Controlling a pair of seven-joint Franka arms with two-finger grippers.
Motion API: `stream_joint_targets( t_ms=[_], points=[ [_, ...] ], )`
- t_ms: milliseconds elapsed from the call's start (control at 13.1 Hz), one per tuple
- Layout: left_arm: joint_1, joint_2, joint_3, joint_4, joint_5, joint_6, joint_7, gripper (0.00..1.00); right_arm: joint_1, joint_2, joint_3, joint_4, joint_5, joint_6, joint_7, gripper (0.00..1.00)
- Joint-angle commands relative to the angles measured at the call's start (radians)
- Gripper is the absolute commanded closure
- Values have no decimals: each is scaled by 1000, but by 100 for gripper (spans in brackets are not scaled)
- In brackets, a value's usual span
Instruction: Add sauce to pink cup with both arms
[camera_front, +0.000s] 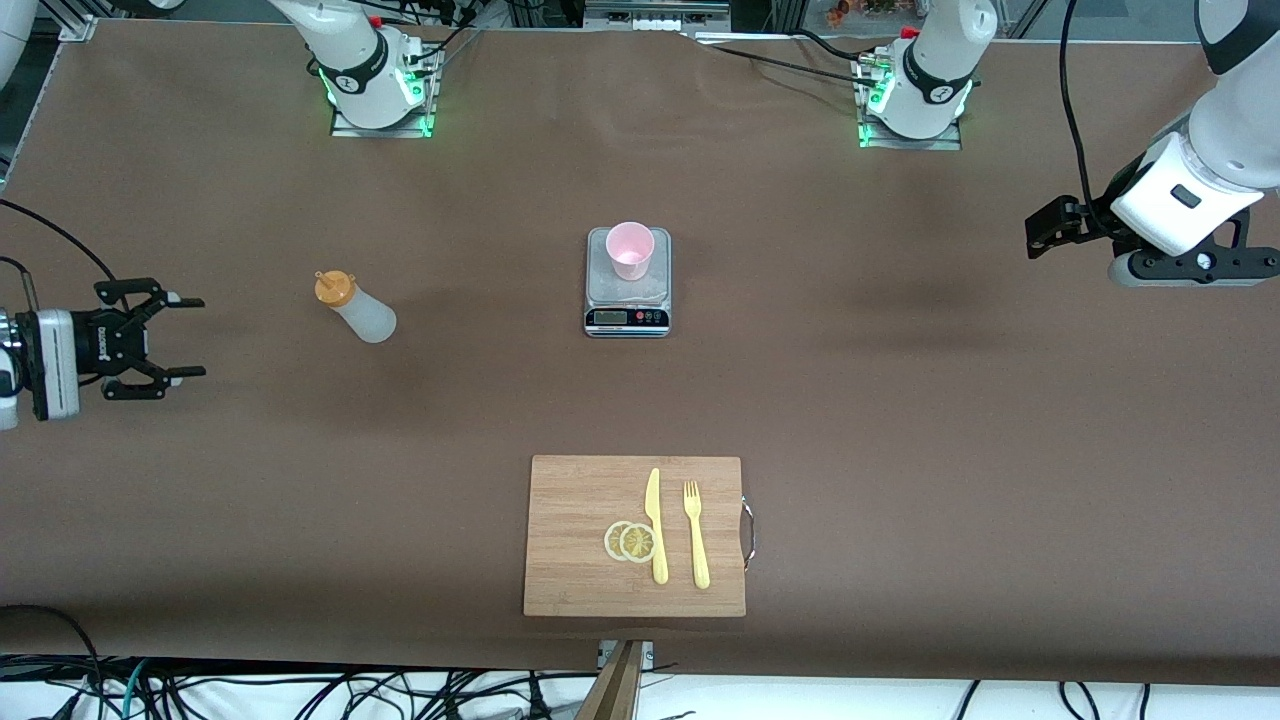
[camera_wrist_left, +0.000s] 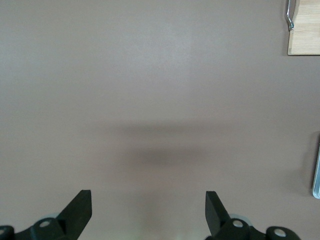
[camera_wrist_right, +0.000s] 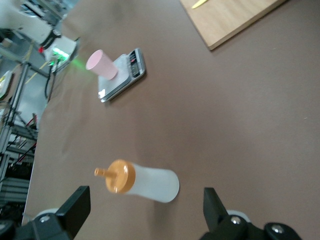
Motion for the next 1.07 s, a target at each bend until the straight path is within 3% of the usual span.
stream_joint_targets(
  t_ms=[0, 152, 457, 610, 838, 990],
  points=[
    [6, 12, 0, 30, -23, -19, 25, 0, 73, 5, -4, 67, -23, 78, 244, 0],
    [6, 12, 0, 30, -23, -19, 25, 0, 107, 4, -4, 68, -26, 116, 384, 0],
    [6, 12, 0, 30, -23, -19, 25, 0, 112, -30, 26, 68, -127, 158, 558, 0],
    [6, 12, 0, 30, -23, -19, 25, 0, 112, -71, 81, 52, -236, 219, 691, 0],
    [6, 12, 0, 30, -23, -19, 25, 0, 112, -175, 232, -67, -477, 371, 912, 0],
    [6, 12, 0, 30, -23, -19, 25, 0, 112, -237, 264, -159, -562, 452, 917, 0]
  ],
)
